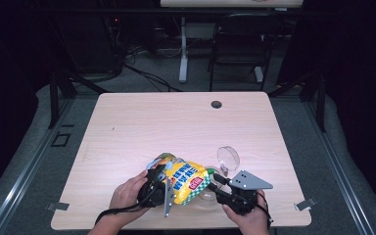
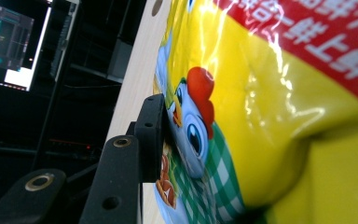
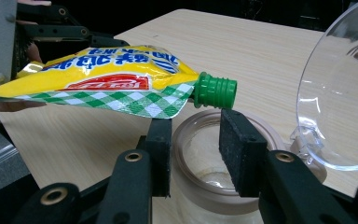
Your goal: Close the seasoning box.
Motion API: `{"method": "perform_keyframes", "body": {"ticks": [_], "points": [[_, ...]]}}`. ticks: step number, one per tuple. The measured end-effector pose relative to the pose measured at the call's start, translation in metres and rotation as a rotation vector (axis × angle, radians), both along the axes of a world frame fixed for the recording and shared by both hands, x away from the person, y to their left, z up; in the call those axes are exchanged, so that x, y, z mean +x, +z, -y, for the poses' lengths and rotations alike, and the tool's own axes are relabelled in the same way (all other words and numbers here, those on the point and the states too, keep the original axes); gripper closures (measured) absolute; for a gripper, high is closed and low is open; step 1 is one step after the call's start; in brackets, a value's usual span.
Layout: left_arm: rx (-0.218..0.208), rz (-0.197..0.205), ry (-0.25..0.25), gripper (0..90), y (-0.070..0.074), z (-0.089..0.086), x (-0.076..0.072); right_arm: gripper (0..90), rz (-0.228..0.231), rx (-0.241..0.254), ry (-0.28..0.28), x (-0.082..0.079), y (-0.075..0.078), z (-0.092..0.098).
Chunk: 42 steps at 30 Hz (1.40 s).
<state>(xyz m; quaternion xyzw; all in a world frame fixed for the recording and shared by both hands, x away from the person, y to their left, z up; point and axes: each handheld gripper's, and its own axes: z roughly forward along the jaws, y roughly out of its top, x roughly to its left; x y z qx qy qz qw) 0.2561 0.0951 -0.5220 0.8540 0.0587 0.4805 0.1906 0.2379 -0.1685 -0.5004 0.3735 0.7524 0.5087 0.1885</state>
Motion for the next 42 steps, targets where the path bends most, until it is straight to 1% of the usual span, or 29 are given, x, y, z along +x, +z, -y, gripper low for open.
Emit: {"method": "perform_keyframes", "body": {"ticks": [3,6,9,12,16,18,21,23,25,27,29,34,37,39,42], "points": [[0.017,0.004,0.002,62.1,0.001,-0.001,0.0,63.9,0.003,-0.013,0.005,0.0,0.0,-0.001],[0.015,0.008,0.001,62.1,0.002,-0.002,0.0,61.4,0.014,-0.014,-0.003,0.0,0.0,-0.002],[0.021,0.013,0.002,62.1,0.003,-0.003,0.0,61.2,0.024,-0.018,-0.005,-0.001,0.0,-0.002],[0.035,0.022,0.003,62.1,0.004,-0.003,0.0,61.1,0.03,-0.031,-0.005,-0.001,0.001,-0.003],[0.044,0.028,0.003,62.1,0.005,-0.003,0.0,61.5,0.041,-0.046,-0.002,-0.003,0.002,-0.004],[0.052,0.031,0.004,62.1,0.006,-0.003,0.001,62.1,0.046,-0.045,0.002,-0.004,0.003,-0.006],[0.067,0.027,0.003,62.1,0.005,-0.003,0.001,63.0,0.054,-0.065,0.015,-0.006,0.003,-0.009],[0.077,0.033,0.005,62.1,0.005,-0.002,0.001,63.2,0.066,-0.086,0.025,-0.006,0.003,-0.011],[0.08,0.03,0.002,62.1,0.004,-0.001,0.001,63.3,0.068,-0.093,0.031,-0.007,0.003,-0.013],[0.088,0.036,0.001,62.1,0.004,-0.001,0.001,63.8,0.07,-0.092,0.034,-0.007,0.002,-0.014],[0.097,0.041,-0.002,62.1,0.004,0.0,0.002,64.4,0.071,-0.101,0.042,-0.007,0.003,-0.014],[0.109,0.045,-0.004,62.1,0.004,0.001,0.002,64.5,0.071,-0.109,0.042,-0.008,0.002,-0.015],[0.129,0.053,-0.009,62.1,0.003,0.001,0.001,64.4,0.072,-0.106,0.044,-0.007,0.002,-0.016],[0.133,0.057,-0.012,62.1,0.003,0.002,0.001,64.4,0.072,-0.114,0.043,-0.008,0.002,-0.016],[0.138,0.062,-0.014,62.1,0.004,0.003,0.001,64.8,0.073,-0.102,0.039,-0.007,0.002,-0.016]]}}
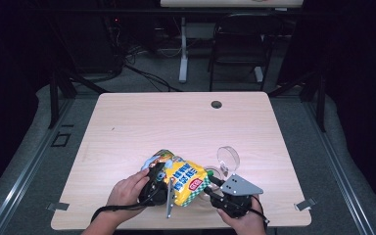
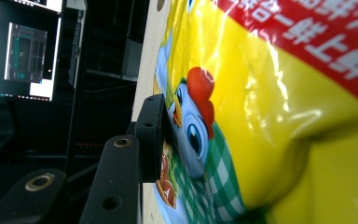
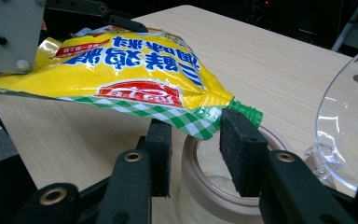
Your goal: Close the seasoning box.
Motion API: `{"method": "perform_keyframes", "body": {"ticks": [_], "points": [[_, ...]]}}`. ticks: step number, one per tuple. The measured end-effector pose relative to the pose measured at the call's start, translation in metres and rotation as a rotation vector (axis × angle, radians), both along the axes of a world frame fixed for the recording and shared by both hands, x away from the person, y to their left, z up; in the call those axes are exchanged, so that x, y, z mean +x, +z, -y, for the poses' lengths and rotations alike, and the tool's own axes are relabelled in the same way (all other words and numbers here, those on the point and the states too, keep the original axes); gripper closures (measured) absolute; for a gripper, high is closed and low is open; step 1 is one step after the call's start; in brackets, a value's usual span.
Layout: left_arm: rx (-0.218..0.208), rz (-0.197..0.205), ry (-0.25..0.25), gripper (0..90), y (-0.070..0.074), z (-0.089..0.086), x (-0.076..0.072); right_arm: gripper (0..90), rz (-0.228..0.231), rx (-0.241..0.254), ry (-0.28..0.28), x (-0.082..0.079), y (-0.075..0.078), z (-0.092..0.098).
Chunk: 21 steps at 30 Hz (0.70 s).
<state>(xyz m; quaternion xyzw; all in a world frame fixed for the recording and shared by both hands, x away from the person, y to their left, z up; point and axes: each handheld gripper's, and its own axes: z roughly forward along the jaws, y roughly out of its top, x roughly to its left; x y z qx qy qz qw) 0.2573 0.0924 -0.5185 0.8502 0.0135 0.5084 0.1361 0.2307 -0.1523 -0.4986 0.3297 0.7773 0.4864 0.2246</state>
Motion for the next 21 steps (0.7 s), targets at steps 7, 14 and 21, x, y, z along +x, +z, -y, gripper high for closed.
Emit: {"method": "perform_keyframes", "body": {"ticks": [7,14,21], "points": [[0.002,0.006,-0.004,62.2,0.0004,0.0003,-0.0005,64.4,-0.007,-0.004,0.002,0.0012,-0.0014,0.0019],[-0.002,0.007,-0.006,62.3,0.0,0.0002,-0.001,62.5,-0.001,-0.003,-0.002,0.001,-0.001,0.0027],[0.009,0.016,-0.012,62.4,-0.0009,0.0012,-0.0015,56.9,0.002,-0.012,-0.013,0.0035,-0.003,0.0025]]}}
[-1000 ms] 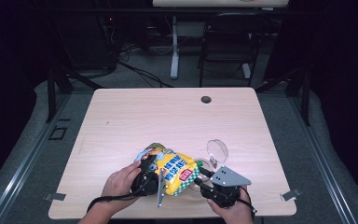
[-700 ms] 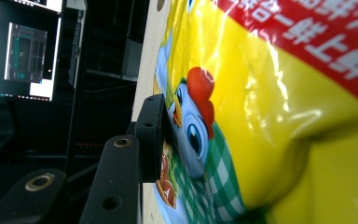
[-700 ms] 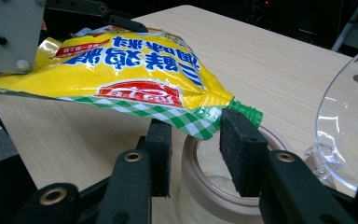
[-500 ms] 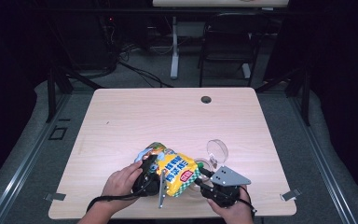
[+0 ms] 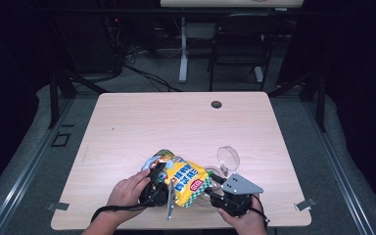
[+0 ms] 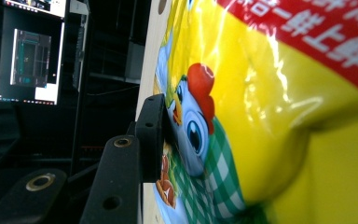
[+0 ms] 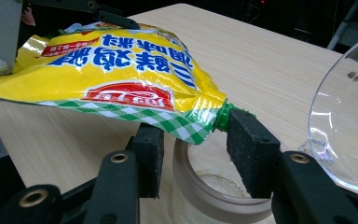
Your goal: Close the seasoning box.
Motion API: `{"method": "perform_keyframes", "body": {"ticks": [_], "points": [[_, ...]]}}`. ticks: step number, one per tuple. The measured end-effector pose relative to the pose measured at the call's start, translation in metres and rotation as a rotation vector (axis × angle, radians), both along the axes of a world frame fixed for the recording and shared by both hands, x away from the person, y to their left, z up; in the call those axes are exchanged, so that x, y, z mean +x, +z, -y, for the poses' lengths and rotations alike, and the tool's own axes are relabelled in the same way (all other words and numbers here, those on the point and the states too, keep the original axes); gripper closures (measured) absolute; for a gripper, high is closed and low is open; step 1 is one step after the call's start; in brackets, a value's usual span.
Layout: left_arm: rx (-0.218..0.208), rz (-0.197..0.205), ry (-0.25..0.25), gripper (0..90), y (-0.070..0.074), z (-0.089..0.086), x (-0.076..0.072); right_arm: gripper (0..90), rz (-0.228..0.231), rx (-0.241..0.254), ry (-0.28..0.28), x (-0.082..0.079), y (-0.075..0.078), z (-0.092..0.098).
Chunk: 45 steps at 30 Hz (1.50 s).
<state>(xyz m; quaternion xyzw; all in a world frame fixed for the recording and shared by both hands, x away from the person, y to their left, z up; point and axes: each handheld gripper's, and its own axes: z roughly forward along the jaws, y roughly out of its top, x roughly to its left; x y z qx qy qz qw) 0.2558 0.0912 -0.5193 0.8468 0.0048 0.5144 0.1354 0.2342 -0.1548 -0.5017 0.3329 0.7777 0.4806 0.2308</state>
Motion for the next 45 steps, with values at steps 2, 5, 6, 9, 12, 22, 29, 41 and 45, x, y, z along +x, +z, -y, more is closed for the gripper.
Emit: {"method": "perform_keyframes", "body": {"ticks": [2,5,6,9,12,22,29,41,45], "points": [[0.003,0.005,0.001,62.4,0.0,0.0,0.0,57.2,0.001,0.009,-0.002,0.0,0.0,0.0],[0.008,0.016,-0.001,62.4,0.001,0.001,0.0,59.0,-0.003,0.011,0.001,0.0,0.0,0.0],[0.013,0.019,-0.001,62.4,0.001,0.001,0.0,59.0,-0.003,0.008,-0.002,0.0,0.0,0.0],[0.024,0.027,0.0,62.5,0.002,0.002,0.0,59.3,-0.002,0.01,-0.002,-0.001,0.001,0.0],[0.038,0.036,0.001,62.5,0.003,0.003,-0.001,59.7,-0.002,0.008,-0.004,-0.001,0.001,0.0],[0.072,0.059,-0.002,62.6,0.005,0.004,-0.002,60.3,-0.002,0.002,-0.004,-0.001,0.0,-0.001],[0.096,0.074,-0.002,62.6,0.007,0.004,-0.002,60.6,0.001,0.003,-0.002,-0.001,0.0,-0.002],[0.125,0.094,-0.004,62.6,0.01,0.006,-0.003,60.5,-0.005,0.009,-0.006,-0.001,-0.001,-0.001],[0.145,0.097,-0.008,62.7,0.011,0.006,-0.003,60.4,-0.009,0.01,-0.004,-0.001,-0.002,-0.001]]}}
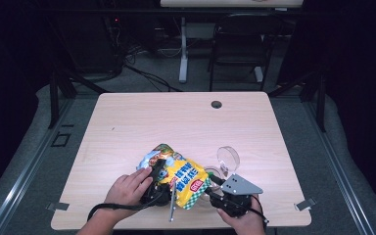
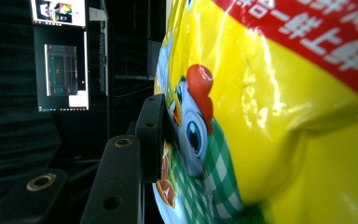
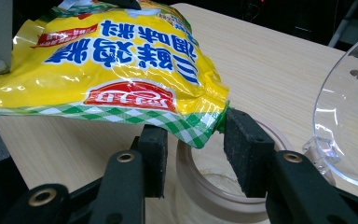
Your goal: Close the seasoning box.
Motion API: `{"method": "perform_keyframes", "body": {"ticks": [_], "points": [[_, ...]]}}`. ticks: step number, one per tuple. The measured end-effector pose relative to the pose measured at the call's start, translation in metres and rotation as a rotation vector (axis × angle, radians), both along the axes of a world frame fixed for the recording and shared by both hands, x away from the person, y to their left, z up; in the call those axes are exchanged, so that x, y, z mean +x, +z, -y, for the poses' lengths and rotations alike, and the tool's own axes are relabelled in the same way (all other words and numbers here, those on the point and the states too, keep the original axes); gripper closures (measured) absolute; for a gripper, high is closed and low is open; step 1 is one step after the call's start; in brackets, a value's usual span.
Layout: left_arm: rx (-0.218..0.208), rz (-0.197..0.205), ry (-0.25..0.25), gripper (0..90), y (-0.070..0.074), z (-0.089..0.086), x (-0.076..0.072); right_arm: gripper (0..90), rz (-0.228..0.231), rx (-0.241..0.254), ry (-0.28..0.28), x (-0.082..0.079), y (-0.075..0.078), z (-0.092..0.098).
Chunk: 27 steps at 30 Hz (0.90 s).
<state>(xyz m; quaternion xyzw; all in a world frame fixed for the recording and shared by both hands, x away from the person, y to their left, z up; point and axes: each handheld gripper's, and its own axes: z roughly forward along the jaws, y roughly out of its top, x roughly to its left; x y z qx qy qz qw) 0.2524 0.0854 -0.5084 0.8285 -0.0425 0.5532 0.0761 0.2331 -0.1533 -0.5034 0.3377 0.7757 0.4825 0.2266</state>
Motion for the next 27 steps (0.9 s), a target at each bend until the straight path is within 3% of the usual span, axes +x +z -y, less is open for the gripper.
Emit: {"method": "perform_keyframes", "body": {"ticks": [9,23,27], "points": [[0.034,0.021,0.0,62.7,0.0032,0.0013,-0.0008,60.4,-0.006,0.003,0.0,0.0005,-0.0007,-0.0002],[0.048,0.025,-0.012,62.8,0.0044,0.0049,0.0003,60.3,-0.017,0.01,-0.007,0.0026,-0.0024,0.0027],[0.075,0.013,0.0,62.8,0.0071,0.0059,-0.0008,60.2,-0.017,0.011,-0.011,0.0029,-0.0029,0.0025]]}}
